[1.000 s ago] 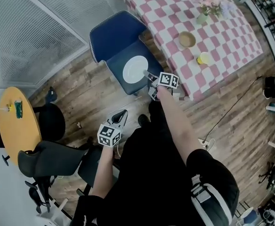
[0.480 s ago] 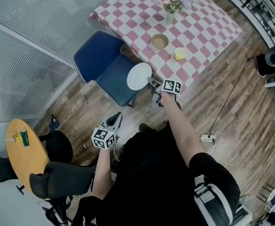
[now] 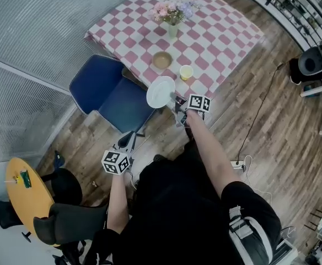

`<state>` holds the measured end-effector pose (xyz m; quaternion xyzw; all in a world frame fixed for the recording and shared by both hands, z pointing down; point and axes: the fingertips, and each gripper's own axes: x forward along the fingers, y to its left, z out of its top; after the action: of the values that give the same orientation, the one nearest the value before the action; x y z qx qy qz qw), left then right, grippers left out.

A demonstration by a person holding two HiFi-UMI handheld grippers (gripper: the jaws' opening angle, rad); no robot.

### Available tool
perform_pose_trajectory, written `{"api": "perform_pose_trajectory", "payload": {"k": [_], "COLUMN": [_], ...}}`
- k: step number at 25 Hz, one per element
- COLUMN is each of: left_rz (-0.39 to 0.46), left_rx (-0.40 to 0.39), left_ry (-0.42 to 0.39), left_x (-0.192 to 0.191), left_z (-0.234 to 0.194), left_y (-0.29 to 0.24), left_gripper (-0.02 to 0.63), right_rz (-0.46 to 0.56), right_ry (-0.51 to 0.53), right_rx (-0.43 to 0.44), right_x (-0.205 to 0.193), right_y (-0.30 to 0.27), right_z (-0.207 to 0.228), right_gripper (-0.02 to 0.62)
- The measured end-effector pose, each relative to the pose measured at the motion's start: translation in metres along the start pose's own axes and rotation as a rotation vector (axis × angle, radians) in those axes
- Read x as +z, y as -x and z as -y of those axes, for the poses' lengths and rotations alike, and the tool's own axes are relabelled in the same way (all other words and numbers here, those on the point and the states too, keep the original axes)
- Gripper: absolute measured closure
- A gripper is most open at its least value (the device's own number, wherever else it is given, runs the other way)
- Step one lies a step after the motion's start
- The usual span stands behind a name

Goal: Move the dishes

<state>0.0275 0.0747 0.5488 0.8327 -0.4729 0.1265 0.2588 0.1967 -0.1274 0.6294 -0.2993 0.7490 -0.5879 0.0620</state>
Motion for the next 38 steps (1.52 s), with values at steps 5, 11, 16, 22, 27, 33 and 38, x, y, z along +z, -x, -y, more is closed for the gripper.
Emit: {"api": "perform_pose_trajectory", "payload": {"k": [5, 11, 16, 22, 27, 33, 38], "left_rz": [-0.006, -0.001, 0.013, 0.048, 0.052, 0.038, 0.033], "left_rx": [-0.004, 0.009, 0.034, 0.108, 0.144, 0.181, 0.211], "left_ry": [0.03, 0.045, 0.047, 0.093, 0.121, 0.14, 0.153], "left_x": [0.016, 0.051, 0.076, 0.084, 0.09, 0.094, 0.099], "left_z": [0.029, 0.058, 0.073, 0.084, 0.091, 0.095, 0.098], "left_y": [-0.043, -0.096, -0.135, -0.163, -0.18, -0.194, -0.205], "left_gripper": [0.581, 0.581, 0.581, 0.581, 0.581, 0.581, 0.581], "right_rz": [0.012, 0.016, 0.026, 0.058, 0.093, 0.142, 0.085], "right_ry": [-0.008, -0.034, -0.032, -0.037, -0.072, -0.119, -0.091], "right_rx": [0.016, 0.043, 0.065, 0.06, 0.041, 0.004, -0.1], "right_x": [0.058, 0.13, 0.196, 0.261, 0.305, 0.34, 0.345], "right_y": [0.018, 0.035, 0.047, 0.061, 0.072, 0.085, 0.09], "right_z": [0.001, 0.005, 0.011, 0.035, 0.061, 0.098, 0.135], "right_gripper": [0.568, 0.568, 0.568, 0.568, 0.567, 0.566, 0.566]}}
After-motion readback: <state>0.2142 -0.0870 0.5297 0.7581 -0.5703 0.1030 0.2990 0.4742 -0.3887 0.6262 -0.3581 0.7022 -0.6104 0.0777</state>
